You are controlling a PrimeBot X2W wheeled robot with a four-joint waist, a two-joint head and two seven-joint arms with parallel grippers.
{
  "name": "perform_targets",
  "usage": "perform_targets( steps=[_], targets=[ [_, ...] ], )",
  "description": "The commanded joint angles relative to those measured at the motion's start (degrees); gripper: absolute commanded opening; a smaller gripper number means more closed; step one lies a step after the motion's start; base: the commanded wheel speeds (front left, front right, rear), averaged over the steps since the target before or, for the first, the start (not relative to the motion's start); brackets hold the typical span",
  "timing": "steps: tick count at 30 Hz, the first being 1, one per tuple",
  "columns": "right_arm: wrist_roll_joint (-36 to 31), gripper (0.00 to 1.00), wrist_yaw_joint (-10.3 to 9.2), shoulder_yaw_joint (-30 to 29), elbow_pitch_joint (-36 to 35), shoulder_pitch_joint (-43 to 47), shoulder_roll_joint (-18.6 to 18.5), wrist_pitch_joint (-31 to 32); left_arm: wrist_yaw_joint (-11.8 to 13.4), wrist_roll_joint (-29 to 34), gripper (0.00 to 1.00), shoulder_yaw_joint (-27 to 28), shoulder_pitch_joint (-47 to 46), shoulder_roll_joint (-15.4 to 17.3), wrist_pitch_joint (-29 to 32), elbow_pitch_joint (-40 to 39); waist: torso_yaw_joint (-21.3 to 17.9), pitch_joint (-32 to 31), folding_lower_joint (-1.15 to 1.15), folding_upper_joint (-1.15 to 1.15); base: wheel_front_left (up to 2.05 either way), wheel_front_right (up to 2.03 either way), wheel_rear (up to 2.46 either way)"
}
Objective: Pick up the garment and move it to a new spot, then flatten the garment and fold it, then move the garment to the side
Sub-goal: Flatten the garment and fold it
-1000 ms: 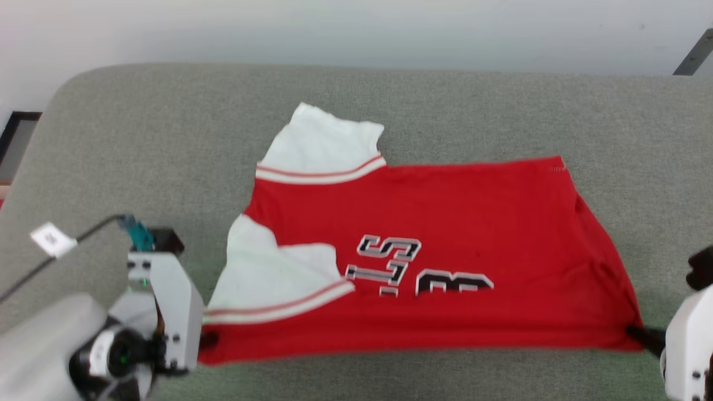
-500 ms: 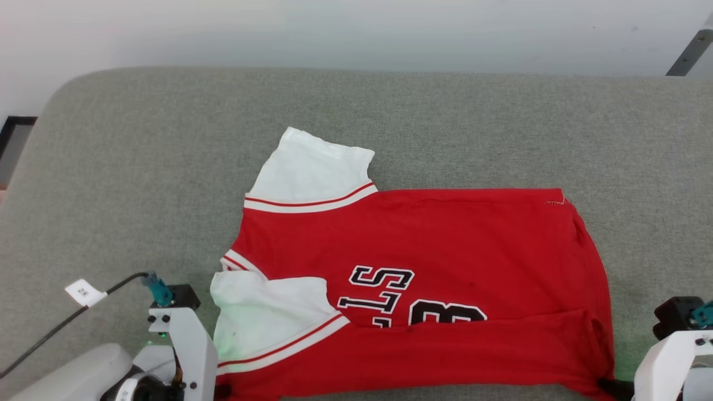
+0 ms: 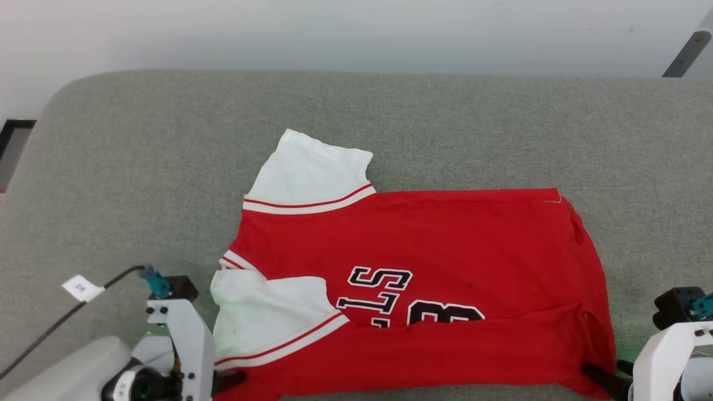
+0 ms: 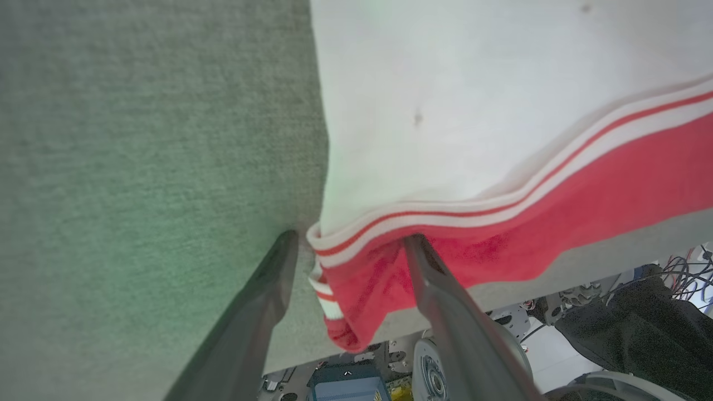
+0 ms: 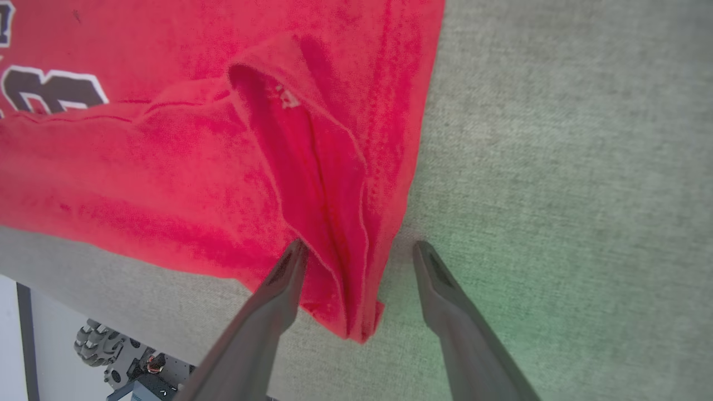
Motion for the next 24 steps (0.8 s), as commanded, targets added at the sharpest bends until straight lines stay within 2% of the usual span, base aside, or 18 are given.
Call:
perform_targets(
  steps=[1,8,15,19,24],
  targets=[
    [0.19,1.00,-0.06,-0.11,0.31,-0.20,-0.29,-0.39,0.49,0.68,1.00,0.27,-0.29,1.01,-0.78,1.41,0.02,-0.16,0.00,0.00,0.00,0.00,0.00],
    [1.07,1.00,-0.06,-1.06,-1.33,-0.41,-0.85,-2.73,0.64,1.36,1.00,1.39,-1.71,3.49,-1.02,-1.36,-0.21,-0.84,0.00,0.00,0.00,0.00,0.00],
    [2.01,1.00,-0.05,-1.18,-5.32,0.05,-1.30,-7.65,2.34,2.21,1.00,3.37,-4.09,6.96,-1.05,-5.44,-1.64,-1.17,0.00,0.00,0.00,0.00,0.00],
    [1.23,1.00,-0.05,-1.25,-8.10,-1.30,-1.06,-14.76,2.06,4.07,1.00,4.40,-6.39,8.34,-2.31,-7.51,-2.71,-0.93,0.00,0.00,0.00,0.00,0.00],
    [-1.13,1.00,-0.05,-0.66,-11.22,-3.33,-0.68,-27.23,0.41,7.55,1.00,5.98,-9.89,8.11,-6.22,-6.98,-4.56,-0.12,0.00,0.00,0.00,0.00,0.00]
  ],
)
